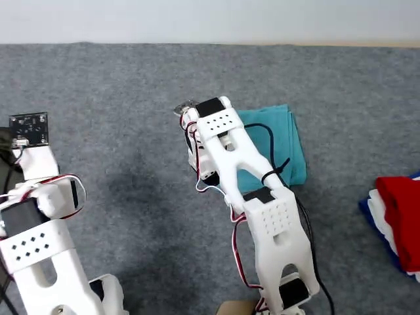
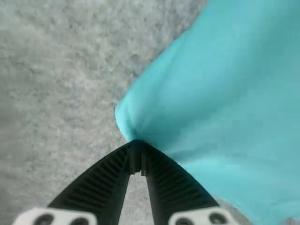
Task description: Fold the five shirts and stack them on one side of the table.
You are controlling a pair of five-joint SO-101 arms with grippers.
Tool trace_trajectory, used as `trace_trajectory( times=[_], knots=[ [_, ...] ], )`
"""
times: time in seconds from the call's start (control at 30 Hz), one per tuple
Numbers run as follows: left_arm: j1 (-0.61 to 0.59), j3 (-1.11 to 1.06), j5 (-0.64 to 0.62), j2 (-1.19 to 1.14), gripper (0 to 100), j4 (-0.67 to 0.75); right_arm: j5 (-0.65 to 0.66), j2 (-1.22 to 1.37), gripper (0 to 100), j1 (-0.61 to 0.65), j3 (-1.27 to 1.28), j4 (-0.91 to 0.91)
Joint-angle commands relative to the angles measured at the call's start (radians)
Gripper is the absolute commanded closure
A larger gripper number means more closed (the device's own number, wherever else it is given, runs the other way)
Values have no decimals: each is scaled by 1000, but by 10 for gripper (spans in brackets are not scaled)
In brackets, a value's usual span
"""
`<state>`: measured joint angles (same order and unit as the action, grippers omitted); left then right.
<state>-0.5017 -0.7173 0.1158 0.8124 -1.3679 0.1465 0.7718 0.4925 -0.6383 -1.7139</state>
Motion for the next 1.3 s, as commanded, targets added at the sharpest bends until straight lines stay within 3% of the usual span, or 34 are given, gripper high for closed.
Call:
trace_trajectory(
  times=[0.0, 0.4, 0.53, 0.87, 1.07, 1.27],
  knots=[
    [-5, 7, 3, 25, 997, -2, 2, -166, 989, 8, -8, -35],
    [-6, 4, 5, 25, 995, -3, -8, -335, 989, -41, -2, -70],
    [-6, 8, 5, 25, 995, -48, -106, -318, 990, -120, -2, -70],
    [-8, 8, 5, 26, 996, -114, -189, -223, 990, -337, -2, 21],
    [-8, 5, 6, 20, 996, -114, -189, -88, 989, -401, -3, 27],
    [-6, 5, 6, 17, 996, -107, -170, 54, 989, -430, -8, 183]
  ],
)
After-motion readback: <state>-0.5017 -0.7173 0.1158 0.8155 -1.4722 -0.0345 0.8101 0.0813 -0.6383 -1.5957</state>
